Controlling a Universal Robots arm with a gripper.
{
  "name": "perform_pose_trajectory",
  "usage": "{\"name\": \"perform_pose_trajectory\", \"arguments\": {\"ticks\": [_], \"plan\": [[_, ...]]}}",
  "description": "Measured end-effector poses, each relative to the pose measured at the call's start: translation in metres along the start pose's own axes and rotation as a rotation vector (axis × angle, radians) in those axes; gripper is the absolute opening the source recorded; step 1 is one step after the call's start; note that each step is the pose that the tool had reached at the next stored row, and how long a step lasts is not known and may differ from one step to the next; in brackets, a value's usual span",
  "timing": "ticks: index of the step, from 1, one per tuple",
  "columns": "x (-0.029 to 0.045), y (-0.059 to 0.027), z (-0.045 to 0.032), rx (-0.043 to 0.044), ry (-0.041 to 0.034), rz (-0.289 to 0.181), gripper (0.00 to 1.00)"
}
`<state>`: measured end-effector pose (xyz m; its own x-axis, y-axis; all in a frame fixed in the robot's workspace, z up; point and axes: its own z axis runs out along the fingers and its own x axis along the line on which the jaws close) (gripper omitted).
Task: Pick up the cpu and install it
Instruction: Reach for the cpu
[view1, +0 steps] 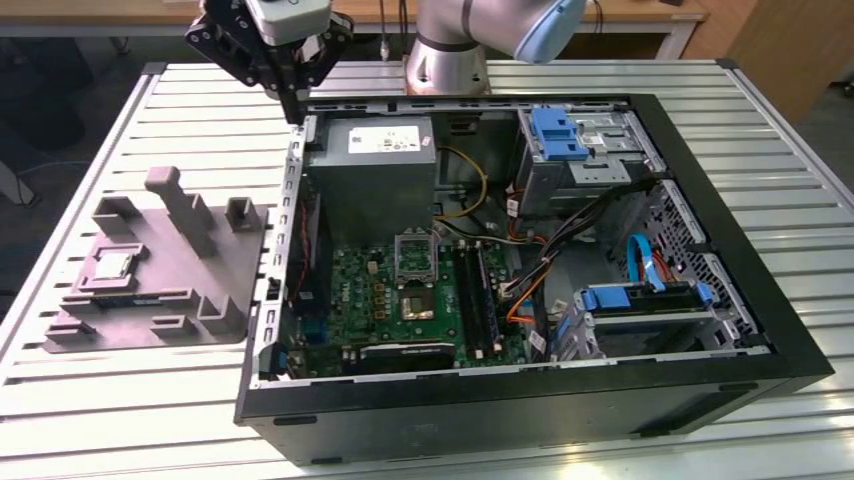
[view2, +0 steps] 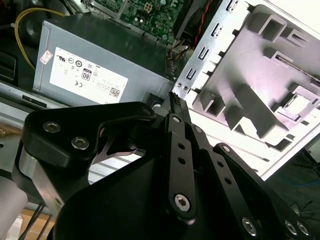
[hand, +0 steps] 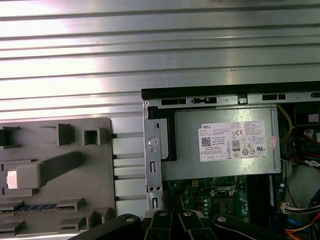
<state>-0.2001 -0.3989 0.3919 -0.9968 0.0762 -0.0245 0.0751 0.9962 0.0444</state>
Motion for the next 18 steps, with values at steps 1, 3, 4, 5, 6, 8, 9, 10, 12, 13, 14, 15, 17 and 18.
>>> {"name": "perform_pose_trajectory", "arguments": {"ticks": [1,3,4,5,6,8,9,10,12,13,14,15,17,18], "plan": [[0.0004,0.0000,0.0000,0.0000,0.0001,0.000,0.11],[0.0012,-0.0001,-0.0001,0.0001,0.0001,0.000,0.11],[0.0016,-0.0001,0.0000,0.0000,0.0000,0.000,0.11],[0.0020,-0.0002,-0.0001,0.0000,0.0001,0.000,0.11],[0.0025,-0.0002,-0.0001,0.0000,0.0001,0.000,0.11],[0.0032,-0.0002,-0.0001,0.0000,0.0001,0.000,0.11],[0.0036,-0.0003,-0.0001,0.0000,0.0001,0.000,0.11],[0.0040,-0.0003,-0.0001,0.0000,0.0000,0.000,0.11],[0.0053,-0.0004,-0.0002,0.0001,0.0001,0.000,0.11],[0.0059,-0.0005,-0.0001,0.0001,0.0001,0.000,0.11],[0.0066,-0.0005,-0.0001,0.0000,0.0001,0.000,0.11],[0.0072,-0.0006,-0.0001,0.0000,0.0000,0.000,0.11],[0.0084,-0.0006,-0.0001,0.0000,0.0000,0.000,0.11],[0.0089,-0.0007,-0.0001,0.0000,0.0000,0.000,0.11]]}}
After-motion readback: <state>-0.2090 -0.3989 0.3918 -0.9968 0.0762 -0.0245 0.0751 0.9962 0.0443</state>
